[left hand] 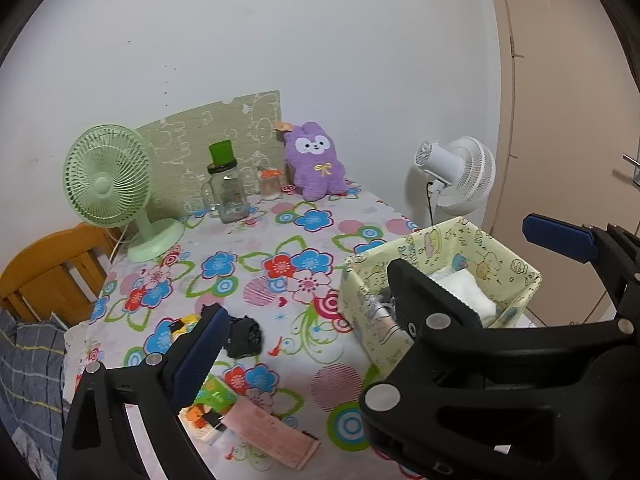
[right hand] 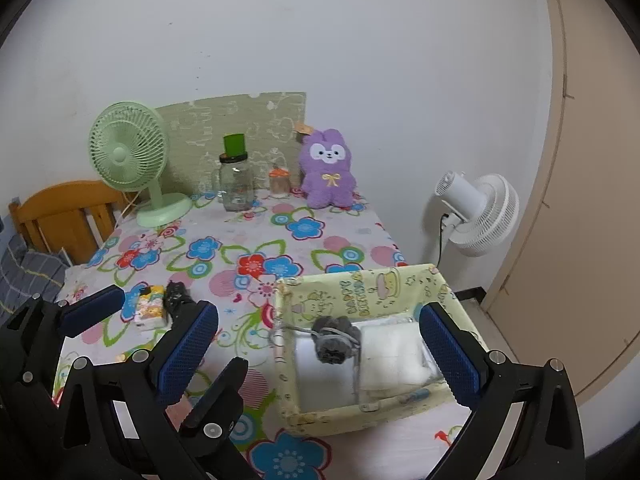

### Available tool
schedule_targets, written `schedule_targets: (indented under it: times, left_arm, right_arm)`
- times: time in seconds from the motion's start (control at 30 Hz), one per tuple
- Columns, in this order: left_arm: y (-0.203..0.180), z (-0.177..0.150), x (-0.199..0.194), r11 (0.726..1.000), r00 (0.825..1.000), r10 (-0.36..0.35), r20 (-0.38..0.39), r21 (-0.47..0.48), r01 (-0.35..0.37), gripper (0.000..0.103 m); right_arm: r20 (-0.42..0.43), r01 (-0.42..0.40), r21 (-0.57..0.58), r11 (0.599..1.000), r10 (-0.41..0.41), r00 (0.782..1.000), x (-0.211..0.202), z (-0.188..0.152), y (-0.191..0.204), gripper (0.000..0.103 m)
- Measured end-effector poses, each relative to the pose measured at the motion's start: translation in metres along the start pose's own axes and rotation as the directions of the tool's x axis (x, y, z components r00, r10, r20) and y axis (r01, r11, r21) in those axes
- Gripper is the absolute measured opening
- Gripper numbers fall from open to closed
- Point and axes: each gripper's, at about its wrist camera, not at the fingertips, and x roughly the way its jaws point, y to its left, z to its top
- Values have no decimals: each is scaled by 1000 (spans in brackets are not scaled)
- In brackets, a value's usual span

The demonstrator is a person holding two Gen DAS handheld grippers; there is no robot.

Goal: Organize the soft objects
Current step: 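Move both open tools back from the box toward the remaining items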

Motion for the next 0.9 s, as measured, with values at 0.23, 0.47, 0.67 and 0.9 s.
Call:
schedule_targets:
  times: [0.23,0.47,0.67,0.9]
  left_arm:
    - [19,-8,-7,1000,1000,19,1,-18,-19,97]
    - [37,-16,-10,998,999,39,1,-41,-39,97]
    - [51,-24,-9,997,998,59,-9,-53,-60,97]
    - [65,-36,-3,995,997,75,-36,-65,-77,97]
  right_arm:
    - [1,-28,-15,999,28,1000,-1,0,21,102]
    - [-3,-66,-27,997,66,998,2,-2,41,102]
    - [-17,-117,-29,993,117,993,4,-7,55,102]
    - [-49,-156,-28,987,154,987,14,-15,70,102]
